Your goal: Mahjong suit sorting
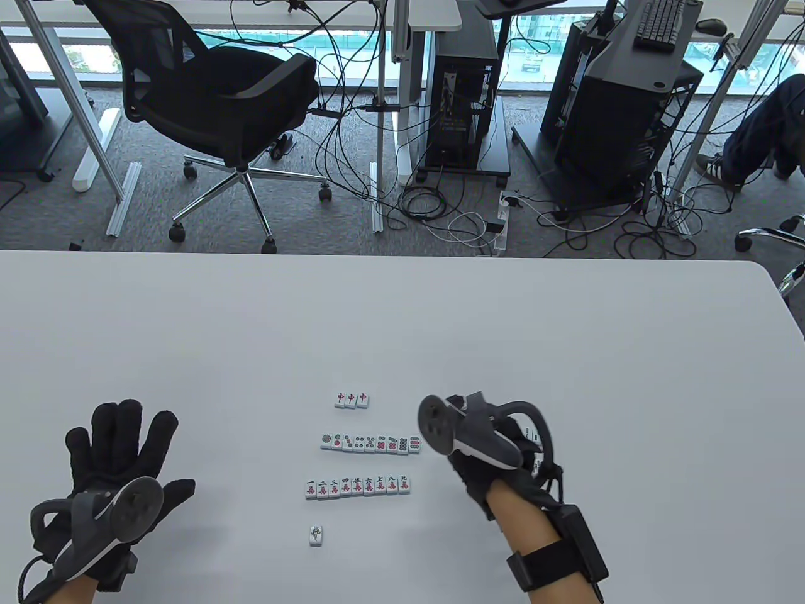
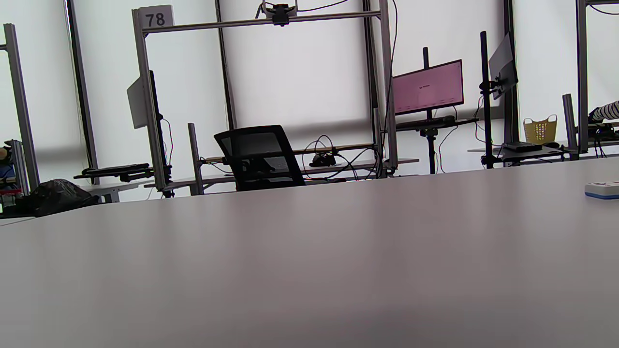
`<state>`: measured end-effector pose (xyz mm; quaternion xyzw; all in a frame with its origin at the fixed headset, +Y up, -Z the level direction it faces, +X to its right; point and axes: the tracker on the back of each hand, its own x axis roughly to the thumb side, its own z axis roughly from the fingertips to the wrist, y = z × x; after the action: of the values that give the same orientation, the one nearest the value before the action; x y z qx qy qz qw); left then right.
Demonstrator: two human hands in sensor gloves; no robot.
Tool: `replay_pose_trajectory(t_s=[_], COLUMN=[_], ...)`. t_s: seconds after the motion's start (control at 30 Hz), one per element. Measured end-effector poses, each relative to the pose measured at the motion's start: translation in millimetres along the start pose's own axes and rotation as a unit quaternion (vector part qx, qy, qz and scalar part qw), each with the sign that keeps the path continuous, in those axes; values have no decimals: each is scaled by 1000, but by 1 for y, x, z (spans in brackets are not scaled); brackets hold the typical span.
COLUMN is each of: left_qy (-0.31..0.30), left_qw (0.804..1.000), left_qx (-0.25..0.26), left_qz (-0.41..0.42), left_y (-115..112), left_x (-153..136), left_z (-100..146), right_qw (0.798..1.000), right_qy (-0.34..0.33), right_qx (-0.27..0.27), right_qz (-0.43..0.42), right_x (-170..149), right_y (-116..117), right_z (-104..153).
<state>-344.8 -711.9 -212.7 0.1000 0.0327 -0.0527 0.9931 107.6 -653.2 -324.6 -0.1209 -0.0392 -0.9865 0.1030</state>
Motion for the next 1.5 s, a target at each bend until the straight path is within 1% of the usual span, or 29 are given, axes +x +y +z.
replay_pose_trajectory(t_s=[0.03, 0.1, 0.2, 0.3, 0.37, 0.53, 0.67, 0.7, 0.77, 0.9, 0.97, 1.03, 1.07, 1.1, 1.13, 1.2, 1.27, 1.33, 1.43, 1.5], left_qy=[1, 3, 1, 5, 7, 10, 19, 22, 26, 31, 29, 27, 25, 23, 23, 21, 19, 14, 5, 1], left_qw=[1000, 1000, 1000, 1000, 1000, 999, 999, 999, 999, 999, 999, 999, 999, 999, 1000, 1000, 1000, 1000, 1000, 1000], left_qx=[-1, -3, -6, -13, -18, -23, -16, -17, -18, -17, -19, -18, -17, -16, -15, -15, -17, -17, -15, -16], left_qz=[0, -3, -6, -13, -17, -20, -21, -17, -16, -15, -15, -17, -18, -16, -15, -13, -12, -12, -11, -9], left_y=[0, -1, -1, -3, -5, -5, -2, -2, -2, -2, -2, -2, -2, -1, -1, -1, -2, -2, -1, -1], left_x=[0, 0, 0, -1, -2, -3, -8, -9, -11, -12, -12, -11, -10, -10, -9, -9, -7, -5, -2, -1], left_z=[0, -1, -2, -2, -2, -5, -7, -7, -7, -6, -6, -6, -5, -5, -5, -5, -4, -4, -3, -3], right_qw=[1000, 997, 994, 989, 987, 985, 985, 987, 985, 984, 985, 989, 991, 992, 993, 992, 992, 990, 980, 973], right_qy=[19, 39, 54, 65, 71, 75, 77, 79, 86, 76, 68, 61, 46, 27, 16, -26, -76, -119, -186, -218], right_qx=[9, 32, 47, 70, 86, 105, 118, 111, 117, 92, 60, 9, -20, -40, -50, -87, -92, -82, -45, -21], right_qz=[22, 56, 85, 110, 119, 111, 98, 89, 91, 131, 145, 133, 123, 115, 110, 86, 38, -12, -62, -70], right_x=[-15, -33, -47, -53, -55, -57, -58, -58, -57, -47, -42, -31, -21, -8, 1, 32, 68, 98, 147, 172], right_y=[11, 32, 64, 89, 99, 114, 120, 120, 121, 121, 117, 108, 101, 92, 87, 70, 57, 52, 55, 60], right_z=[-3, -8, -16, -28, -33, -43, -47, -48, -49, -46, -43, -38, -34, -30, -28, -14, 2, 16, 35, 43])
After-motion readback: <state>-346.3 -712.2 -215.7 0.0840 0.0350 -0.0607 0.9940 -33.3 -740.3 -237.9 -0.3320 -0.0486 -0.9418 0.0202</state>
